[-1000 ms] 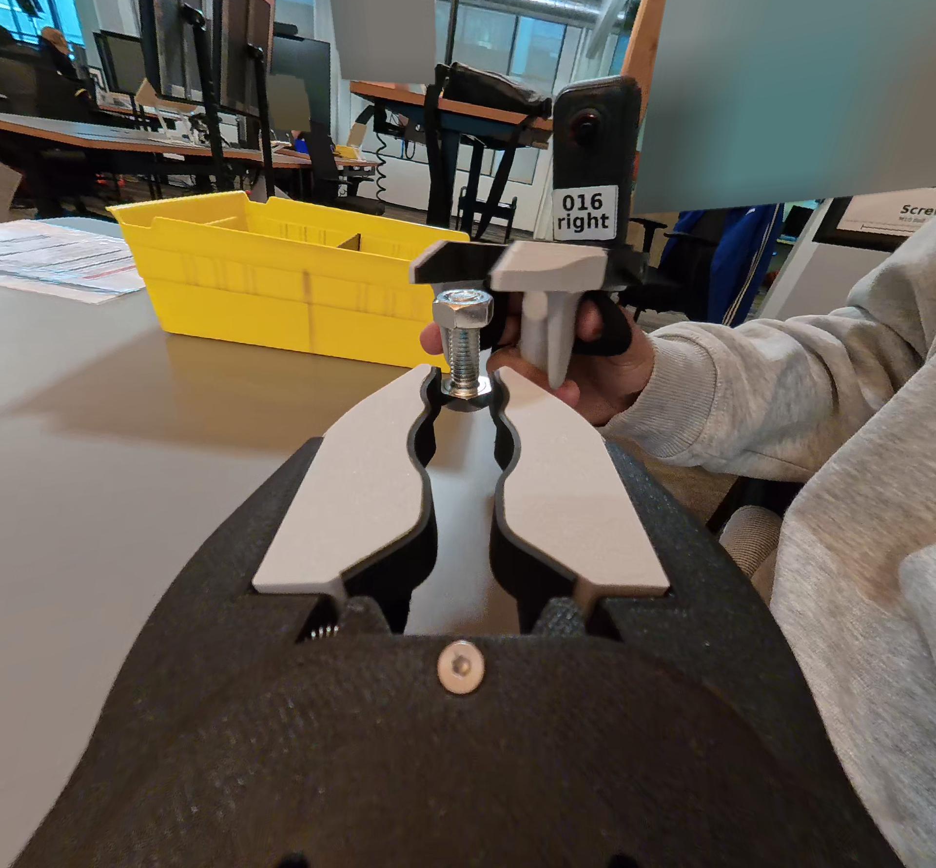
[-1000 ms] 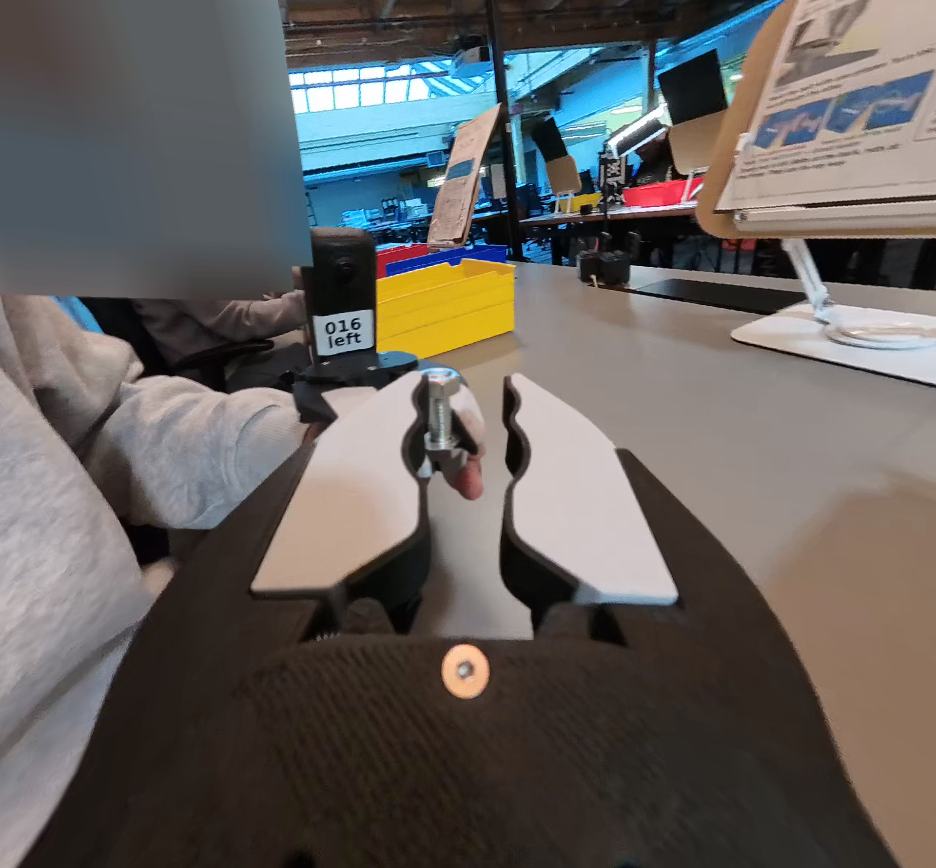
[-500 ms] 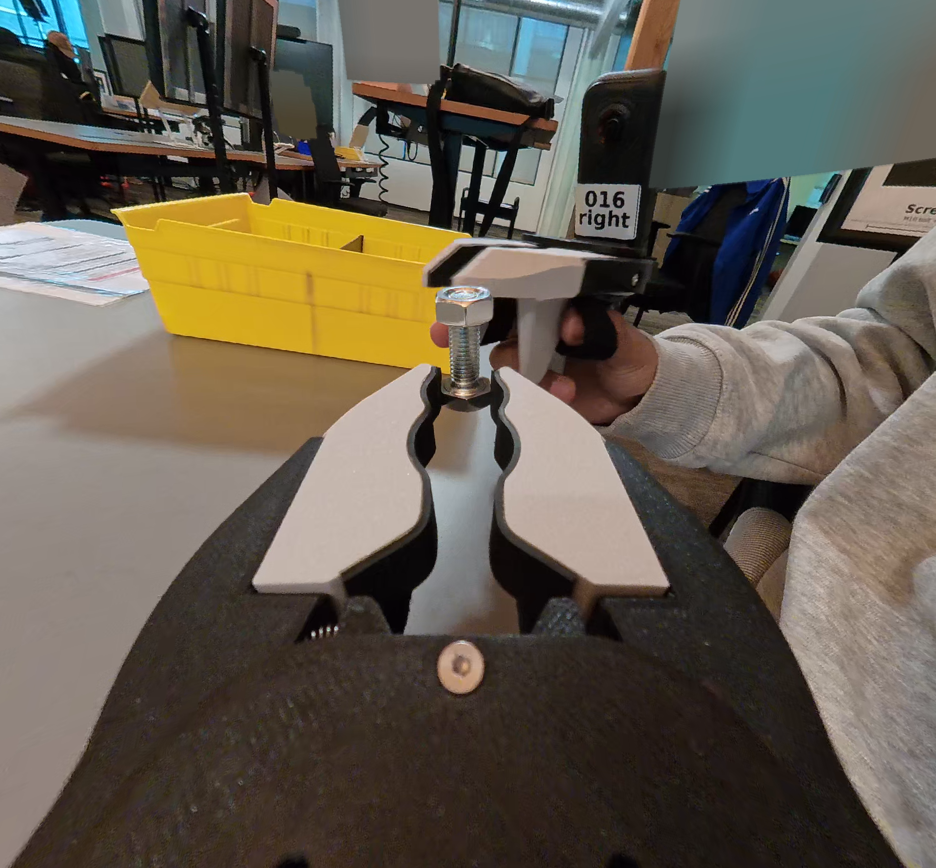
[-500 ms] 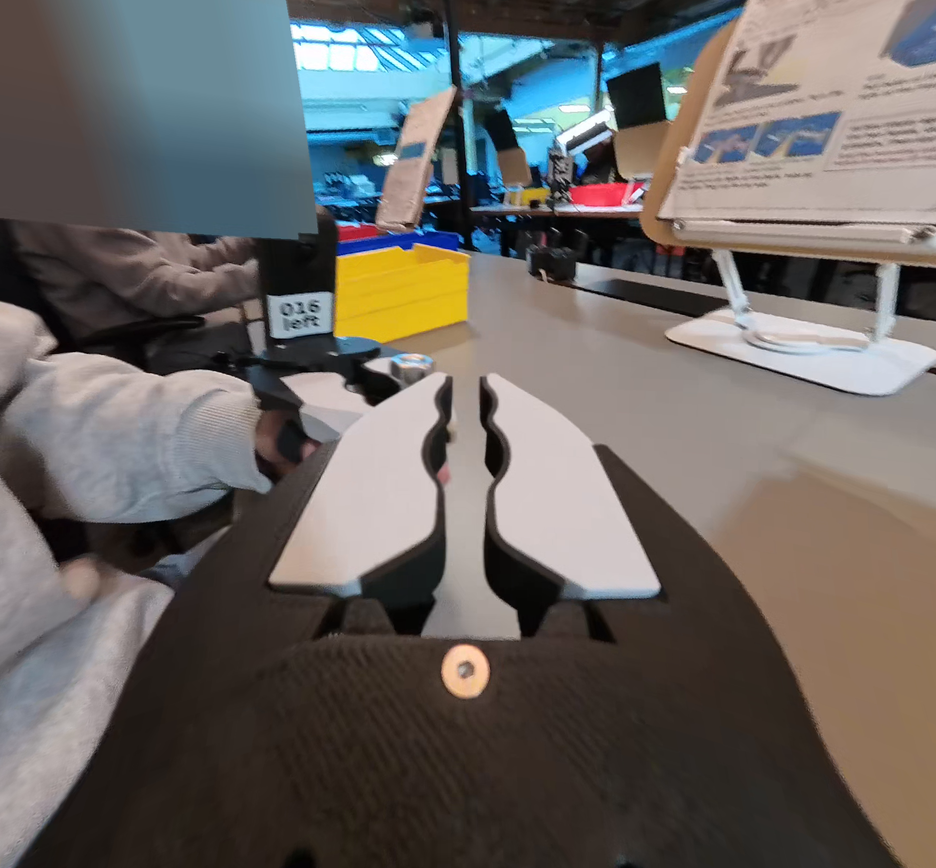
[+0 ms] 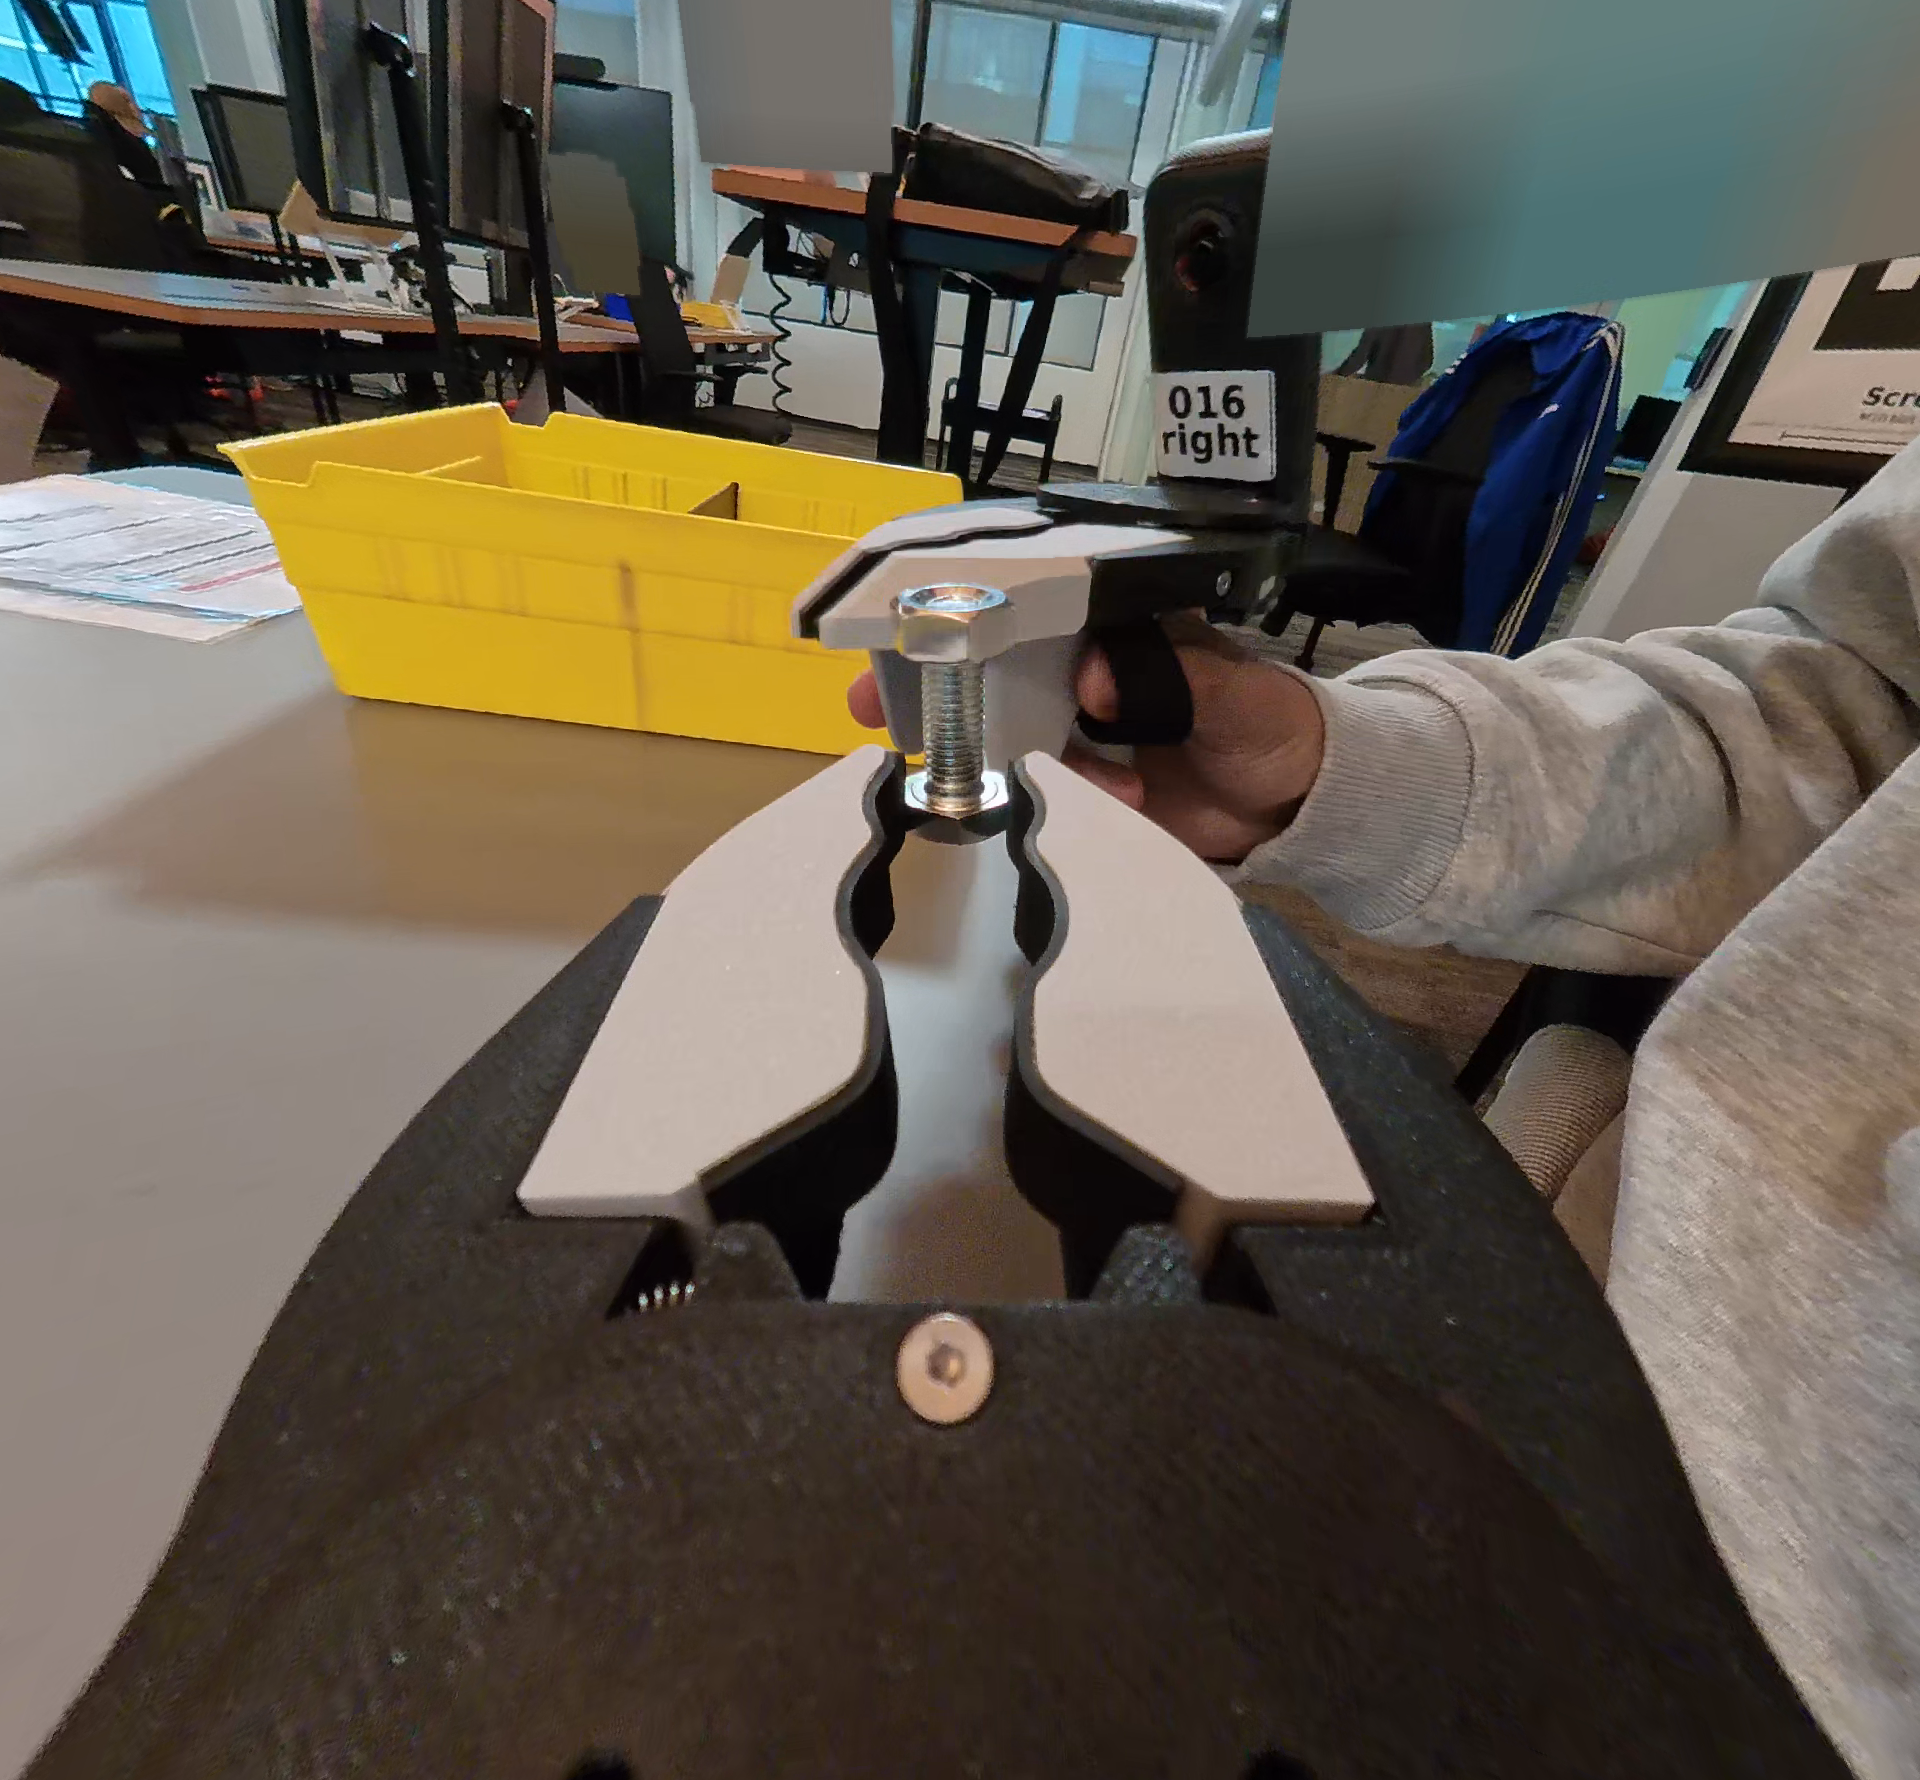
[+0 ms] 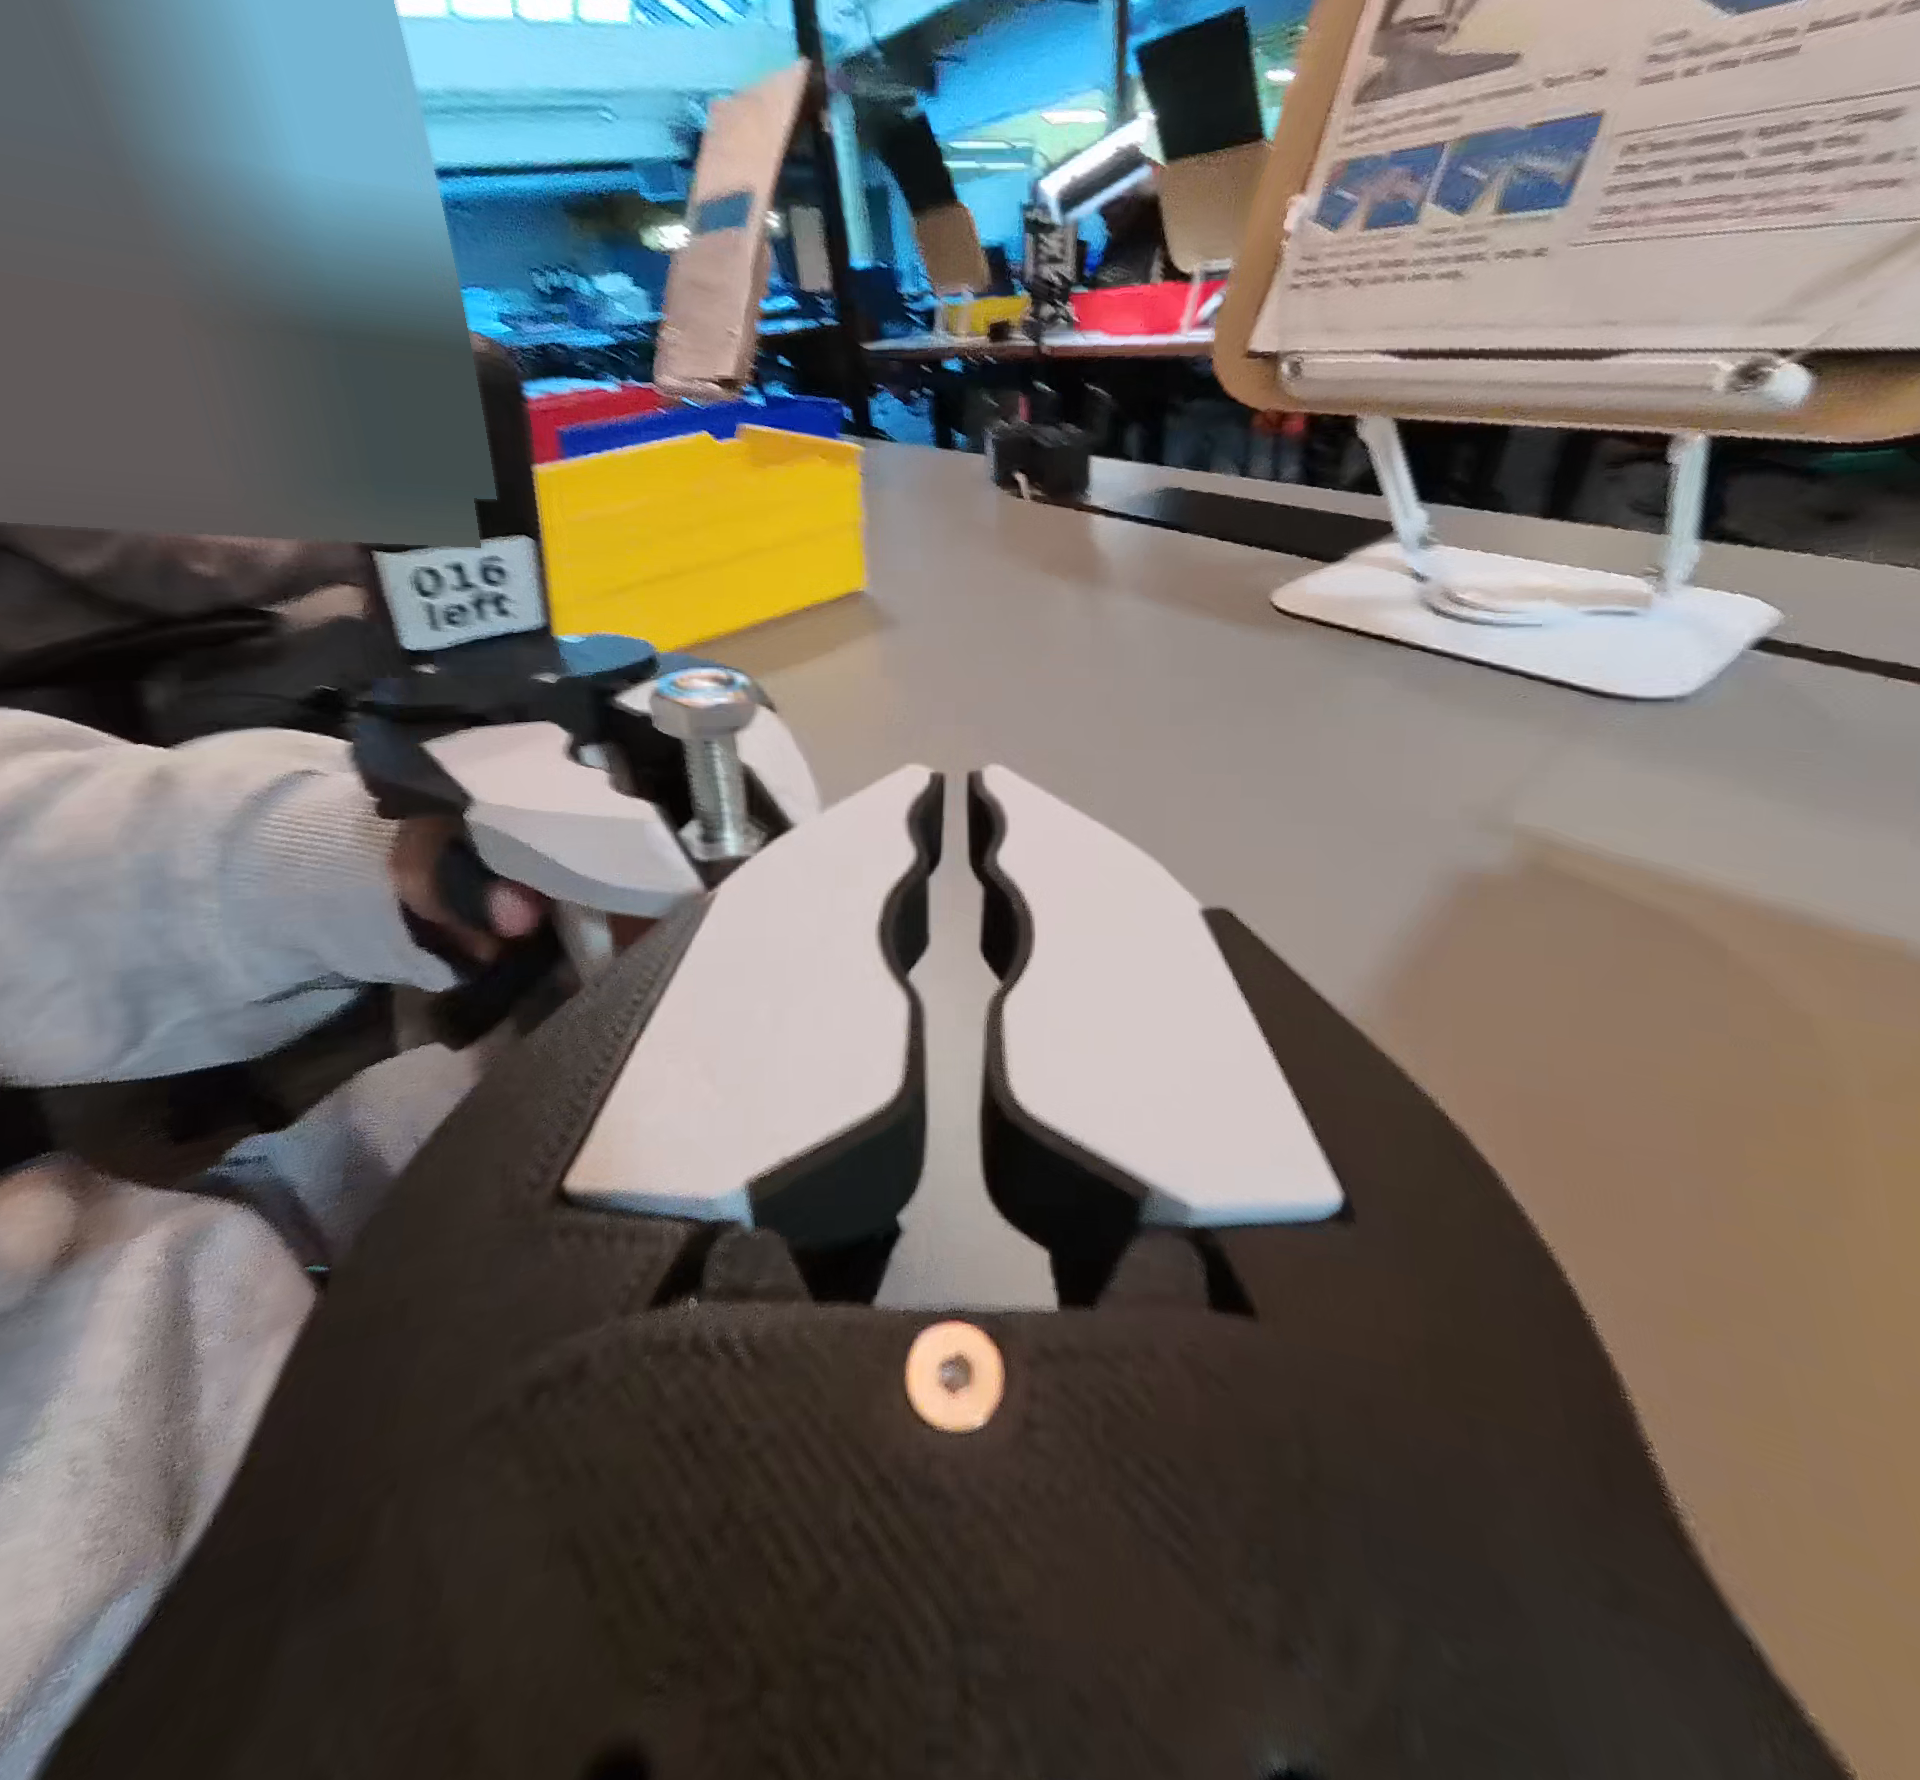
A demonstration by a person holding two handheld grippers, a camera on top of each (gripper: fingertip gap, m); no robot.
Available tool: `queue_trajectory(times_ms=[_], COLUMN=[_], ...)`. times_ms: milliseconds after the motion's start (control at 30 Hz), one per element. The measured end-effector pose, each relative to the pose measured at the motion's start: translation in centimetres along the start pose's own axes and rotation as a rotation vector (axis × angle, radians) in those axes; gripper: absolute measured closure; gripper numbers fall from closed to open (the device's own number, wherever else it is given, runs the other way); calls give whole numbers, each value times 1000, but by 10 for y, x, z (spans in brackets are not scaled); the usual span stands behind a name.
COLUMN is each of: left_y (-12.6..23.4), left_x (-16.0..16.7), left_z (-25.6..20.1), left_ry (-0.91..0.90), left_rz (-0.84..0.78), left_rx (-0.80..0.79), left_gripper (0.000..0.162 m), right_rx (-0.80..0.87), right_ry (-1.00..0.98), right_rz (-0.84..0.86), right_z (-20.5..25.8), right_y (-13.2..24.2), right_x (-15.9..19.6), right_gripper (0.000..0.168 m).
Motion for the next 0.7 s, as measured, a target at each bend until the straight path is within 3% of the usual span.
queue_trajectory(times_ms=[133,300,700], left_y=[0,0,-2], left_x=[0,0,1], left_z=[1,2,0], left_ry=[11,16,18], left_rz=[-4,-1,6], left_rx=[-5,-4,2], left_gripper=[143,143,143], right_rx=[-145,-201,-153], right_ry=[-86,-78,-78], right_rz=[-146,-130,-71], right_z=[14,24,22], right_y=[2,-1,-5], right_x=[-13,-12,-4], right_gripper=[147,136,136])
Point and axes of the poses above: each gripper's, where its closed fingertips meet, y back along the fingers, x out of its underside, z = x × y across the jaws, the point moved 7 cm from there along y, back along the fingers, and after that the axes turned 13 degrees about -z, right-handed, at the moved point
